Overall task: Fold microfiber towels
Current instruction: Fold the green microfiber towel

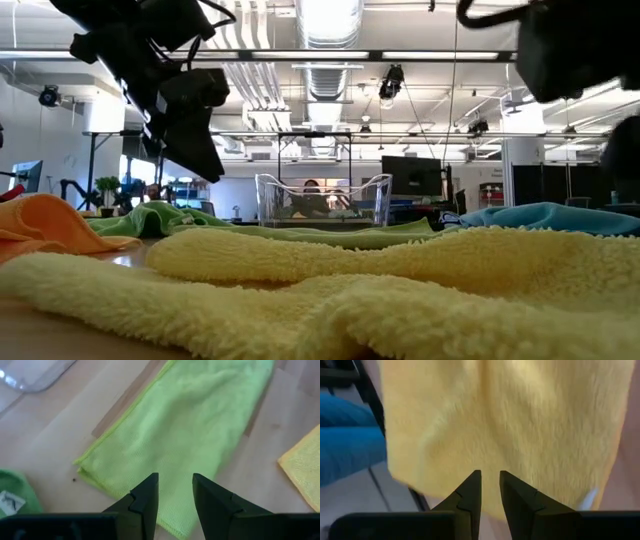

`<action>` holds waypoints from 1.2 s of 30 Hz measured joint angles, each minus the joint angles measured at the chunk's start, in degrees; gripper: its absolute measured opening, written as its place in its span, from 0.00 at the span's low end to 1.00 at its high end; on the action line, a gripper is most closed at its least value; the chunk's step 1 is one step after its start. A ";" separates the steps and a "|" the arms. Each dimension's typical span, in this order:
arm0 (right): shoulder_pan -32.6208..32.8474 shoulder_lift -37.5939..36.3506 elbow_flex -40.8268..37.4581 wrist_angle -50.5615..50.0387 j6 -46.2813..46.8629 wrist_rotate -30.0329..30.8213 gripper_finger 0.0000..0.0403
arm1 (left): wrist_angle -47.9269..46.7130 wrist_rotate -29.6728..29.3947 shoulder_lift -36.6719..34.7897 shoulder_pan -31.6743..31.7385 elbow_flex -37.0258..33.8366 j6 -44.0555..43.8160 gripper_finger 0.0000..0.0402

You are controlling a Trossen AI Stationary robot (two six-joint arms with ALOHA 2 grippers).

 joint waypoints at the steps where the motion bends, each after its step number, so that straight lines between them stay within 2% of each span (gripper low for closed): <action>1: -0.31 -0.16 0.51 -0.21 -0.46 2.39 0.17 | 0.73 0.24 0.30 0.02 -0.02 0.13 0.26; 6: -3.29 -0.80 3.43 -3.66 -2.68 14.02 0.17 | 6.05 2.67 1.87 0.00 0.00 0.22 0.26; 11: -7.93 -1.76 4.56 -5.05 -7.37 19.23 0.17 | 7.67 2.95 4.97 0.00 -0.02 1.33 0.26; 27: -28.25 -6.69 -2.77 -5.17 -19.80 19.35 0.17 | 12.16 3.18 15.69 0.00 0.95 1.28 0.26; 36: -32.17 -2.43 -4.70 -2.93 -25.43 19.33 0.17 | 13.80 1.36 20.16 0.09 1.14 1.30 0.26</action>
